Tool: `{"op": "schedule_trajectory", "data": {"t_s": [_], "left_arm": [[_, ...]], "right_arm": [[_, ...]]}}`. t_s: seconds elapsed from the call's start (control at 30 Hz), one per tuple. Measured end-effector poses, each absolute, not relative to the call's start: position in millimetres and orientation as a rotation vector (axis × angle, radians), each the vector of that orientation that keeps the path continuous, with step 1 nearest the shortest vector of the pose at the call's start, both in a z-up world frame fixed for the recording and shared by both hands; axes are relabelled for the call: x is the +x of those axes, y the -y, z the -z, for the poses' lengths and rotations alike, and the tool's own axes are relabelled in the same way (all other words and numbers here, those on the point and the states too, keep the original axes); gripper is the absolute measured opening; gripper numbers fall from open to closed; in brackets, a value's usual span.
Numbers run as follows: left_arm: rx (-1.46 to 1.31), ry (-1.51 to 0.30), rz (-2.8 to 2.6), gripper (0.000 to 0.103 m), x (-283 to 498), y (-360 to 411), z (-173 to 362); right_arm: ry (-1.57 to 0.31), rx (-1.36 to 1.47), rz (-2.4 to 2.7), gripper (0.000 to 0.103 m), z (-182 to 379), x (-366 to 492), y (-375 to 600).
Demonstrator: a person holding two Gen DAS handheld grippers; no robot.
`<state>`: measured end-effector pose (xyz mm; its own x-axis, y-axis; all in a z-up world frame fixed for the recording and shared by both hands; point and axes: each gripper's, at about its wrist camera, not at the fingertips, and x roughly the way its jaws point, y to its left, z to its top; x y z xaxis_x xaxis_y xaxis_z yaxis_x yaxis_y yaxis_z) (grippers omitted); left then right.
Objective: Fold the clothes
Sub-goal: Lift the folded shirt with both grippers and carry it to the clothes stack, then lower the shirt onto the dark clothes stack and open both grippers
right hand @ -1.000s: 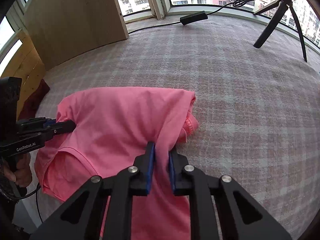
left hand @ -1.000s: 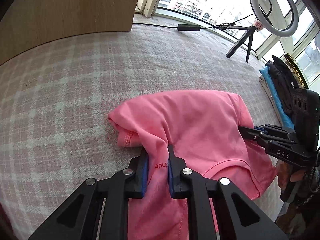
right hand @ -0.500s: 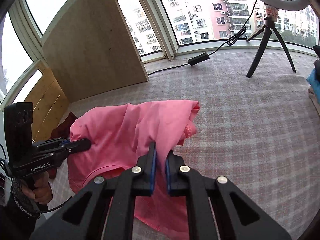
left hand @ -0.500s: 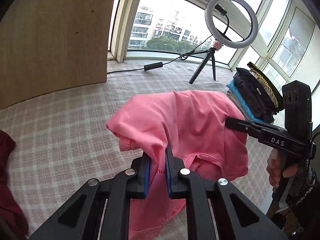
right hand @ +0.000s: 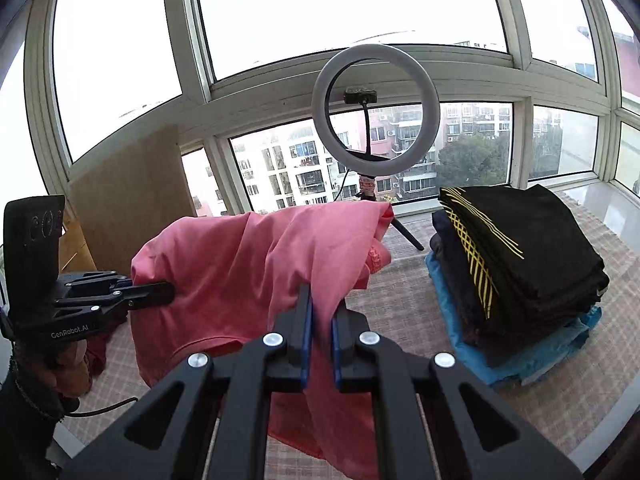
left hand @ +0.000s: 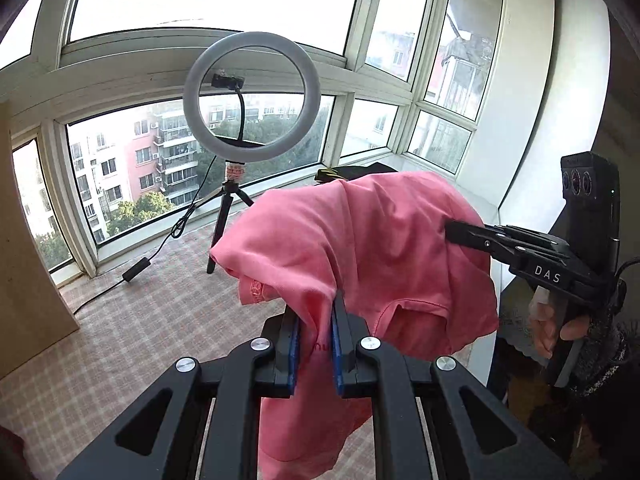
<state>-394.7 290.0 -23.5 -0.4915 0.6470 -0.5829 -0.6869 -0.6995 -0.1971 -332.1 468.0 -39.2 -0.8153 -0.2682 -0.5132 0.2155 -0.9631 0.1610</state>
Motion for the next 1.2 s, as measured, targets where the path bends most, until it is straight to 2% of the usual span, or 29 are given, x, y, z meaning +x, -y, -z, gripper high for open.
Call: {"op": "schedule_trajectory", "data": {"t_s": [0.13, 0.3, 0.47, 0.53, 0.8, 0.9, 0.93, 1.1, 1.2], "left_arm": [[-0.783, -0.076, -2.188, 0.011, -411, -375, 4], [-0.792, -0.041, -2.19, 0.011, -452, -467, -13], [-0.856, -0.049, -2.21, 0.012, -490, -529, -2], [-0.889, -0.063, -2.223, 0.012, -508, -546, 7], [-1.077, -0.071, -2.228, 0.013, -575, -575, 71], [-1.134, -0.07, -2.209, 0.022, -579, -563, 82], [-1.132, -0.059, -2.212, 0.022, -578, -554, 80], [-1.018, -0.108, -2.317, 0.021, -563, -515, 44], [-0.971, -0.098, -2.342, 0.021, -574, -518, 31]], "right_arm": [[0.08, 0.767, 2.842, 0.008, 2, -348, -550], [-0.005, 0.81, 2.869, 0.008, -29, -408, -645], [-0.102, 0.906, 2.852, 0.008, -25, -480, -700], [-0.082, 0.943, 2.817, 0.008, -14, -506, -712], [-0.152, 1.132, 2.729, 0.008, 67, -597, -727], [-0.17, 1.256, 2.632, 0.009, 99, -620, -730], [-0.179, 1.298, 2.599, 0.01, 106, -621, -731], [-0.177, 1.209, 2.65, 0.016, 80, -597, -754], [-0.136, 1.1, 2.694, 0.016, 55, -592, -761]]}}
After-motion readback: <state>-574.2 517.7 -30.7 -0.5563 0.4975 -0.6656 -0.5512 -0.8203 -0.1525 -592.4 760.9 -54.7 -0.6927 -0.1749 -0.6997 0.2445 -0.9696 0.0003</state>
